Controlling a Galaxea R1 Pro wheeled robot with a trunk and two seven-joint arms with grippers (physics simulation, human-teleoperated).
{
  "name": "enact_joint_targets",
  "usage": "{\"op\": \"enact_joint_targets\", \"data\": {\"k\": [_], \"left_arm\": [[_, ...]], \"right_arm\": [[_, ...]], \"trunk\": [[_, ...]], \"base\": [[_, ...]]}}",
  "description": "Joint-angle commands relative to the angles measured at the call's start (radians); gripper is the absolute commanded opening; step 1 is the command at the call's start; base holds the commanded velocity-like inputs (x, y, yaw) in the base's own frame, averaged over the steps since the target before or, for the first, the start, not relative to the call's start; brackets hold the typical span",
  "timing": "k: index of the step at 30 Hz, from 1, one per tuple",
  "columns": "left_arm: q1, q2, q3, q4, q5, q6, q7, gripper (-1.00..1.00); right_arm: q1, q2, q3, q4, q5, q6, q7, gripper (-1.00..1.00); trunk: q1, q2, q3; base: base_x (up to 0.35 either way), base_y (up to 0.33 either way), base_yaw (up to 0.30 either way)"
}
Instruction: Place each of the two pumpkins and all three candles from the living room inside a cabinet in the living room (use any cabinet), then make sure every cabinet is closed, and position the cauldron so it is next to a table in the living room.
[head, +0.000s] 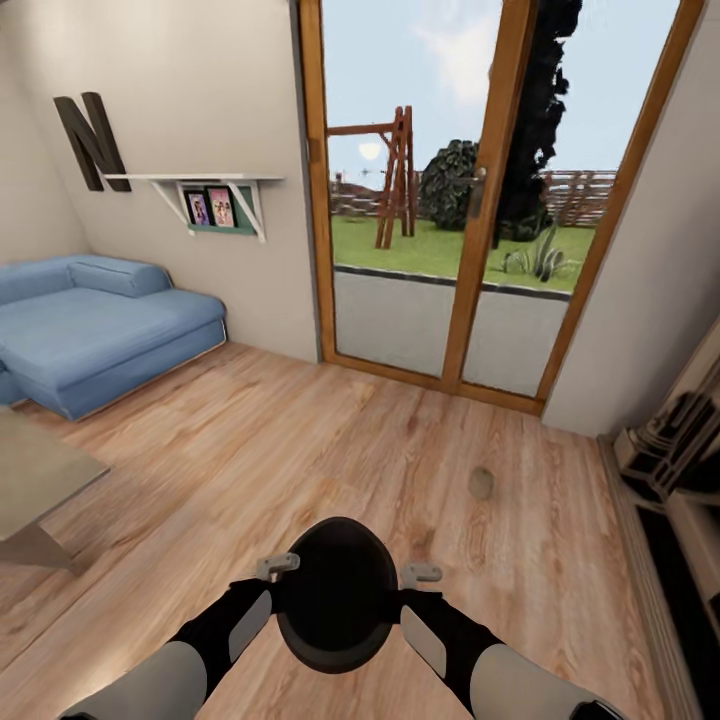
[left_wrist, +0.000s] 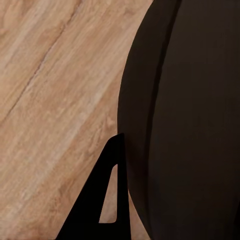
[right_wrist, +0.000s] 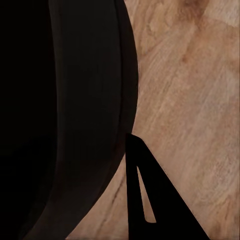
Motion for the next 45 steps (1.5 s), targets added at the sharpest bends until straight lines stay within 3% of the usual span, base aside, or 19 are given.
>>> {"op": "enact_joint_targets", "data": {"k": [1,28,45], "left_arm": [[-0.002,0.001,-0.005,-0.004,0.007,0.003,0.009,-1.00],[-0.002,0.001,-0.004,-0.004,0.007,0.003,0.009,-1.00],[-0.002,0.001,-0.003,-0.004,0.007,0.003,0.009,-1.00]], "right_arm": [[-0.001,-0.001,0.008,-0.002,-0.002,0.005,-0.010,-1.00],[-0.001,-0.001,0.008,-0.002,-0.002,0.005,-0.012,-1.00],[-0.001,-0.001,0.008,-0.002,-0.001,0.007,-0.013,-1.00]], "trunk": [[-0.001,-0.001,0.000],[-0.001,-0.001,0.022],[-0.001,-0.001,0.037]], "base": [[-0.307,-0.100,0.237],[-0.302,-0.099,0.237],[-0.079,-0.029,0.236]]}}
